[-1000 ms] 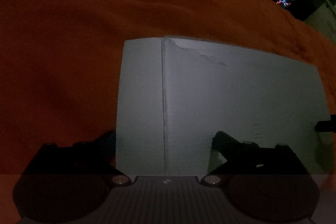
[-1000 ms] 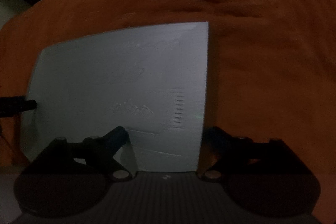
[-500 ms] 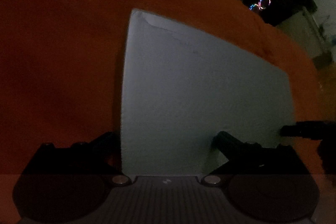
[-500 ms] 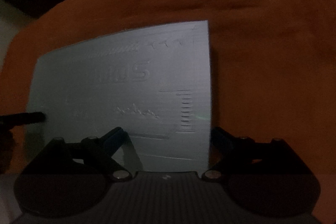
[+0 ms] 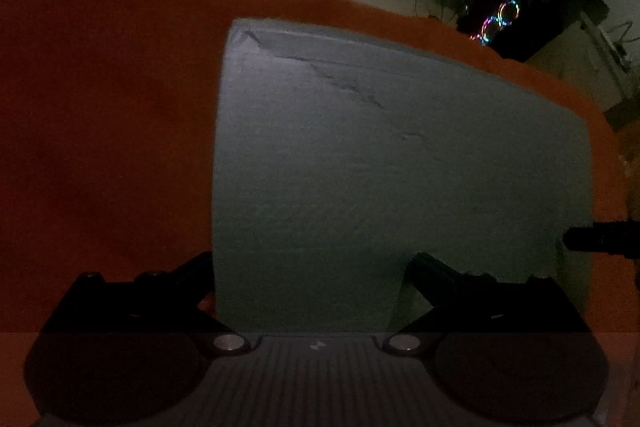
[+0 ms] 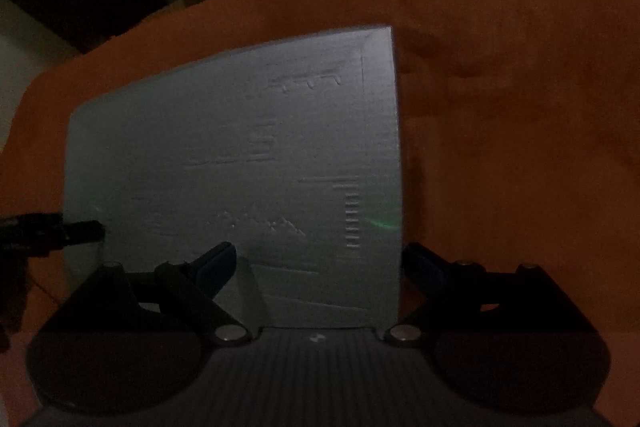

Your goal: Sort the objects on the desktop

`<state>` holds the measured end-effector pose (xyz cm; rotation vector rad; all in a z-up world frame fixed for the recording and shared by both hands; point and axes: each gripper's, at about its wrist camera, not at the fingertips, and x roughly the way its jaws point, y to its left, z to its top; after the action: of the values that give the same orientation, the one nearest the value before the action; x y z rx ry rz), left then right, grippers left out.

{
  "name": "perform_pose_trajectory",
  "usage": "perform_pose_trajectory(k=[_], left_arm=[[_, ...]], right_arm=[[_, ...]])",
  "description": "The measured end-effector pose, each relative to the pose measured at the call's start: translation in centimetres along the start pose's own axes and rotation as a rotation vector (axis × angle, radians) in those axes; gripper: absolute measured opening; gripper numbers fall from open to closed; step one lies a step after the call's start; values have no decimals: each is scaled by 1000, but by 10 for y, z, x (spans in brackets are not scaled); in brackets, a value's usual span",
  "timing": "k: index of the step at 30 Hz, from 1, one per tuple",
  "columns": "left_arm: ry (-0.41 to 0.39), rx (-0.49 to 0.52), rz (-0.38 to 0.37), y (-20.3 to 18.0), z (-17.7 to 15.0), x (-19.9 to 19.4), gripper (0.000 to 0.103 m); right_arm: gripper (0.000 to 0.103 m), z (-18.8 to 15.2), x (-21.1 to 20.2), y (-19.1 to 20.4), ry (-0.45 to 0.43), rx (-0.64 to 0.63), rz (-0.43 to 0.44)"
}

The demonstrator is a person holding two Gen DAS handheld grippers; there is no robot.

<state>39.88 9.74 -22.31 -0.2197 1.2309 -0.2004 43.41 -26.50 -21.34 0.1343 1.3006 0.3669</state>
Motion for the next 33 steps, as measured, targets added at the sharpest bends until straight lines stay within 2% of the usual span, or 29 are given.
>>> perform_pose_trajectory(k=[10,16,23,29,33], left_arm=[[-80,1,-9,-20,2,-62,102],[-113,21,-19,-34,-6,-107,102],[-175,73,-15,-57,-28,-163,102],[-245,67,-13,-73,-52,-220,102],[-247,72,-13,-80,-77,-245,102]], right_arm=[[94,-11,-63,12,-92,-5,-9],[94,-25,-104,23,-106,9,-3],[94,-46,-156,45,-154,30,-16],[94,-74,-217,71,-237,36,-14],[94,-99,-260,95,-284,3,-9]])
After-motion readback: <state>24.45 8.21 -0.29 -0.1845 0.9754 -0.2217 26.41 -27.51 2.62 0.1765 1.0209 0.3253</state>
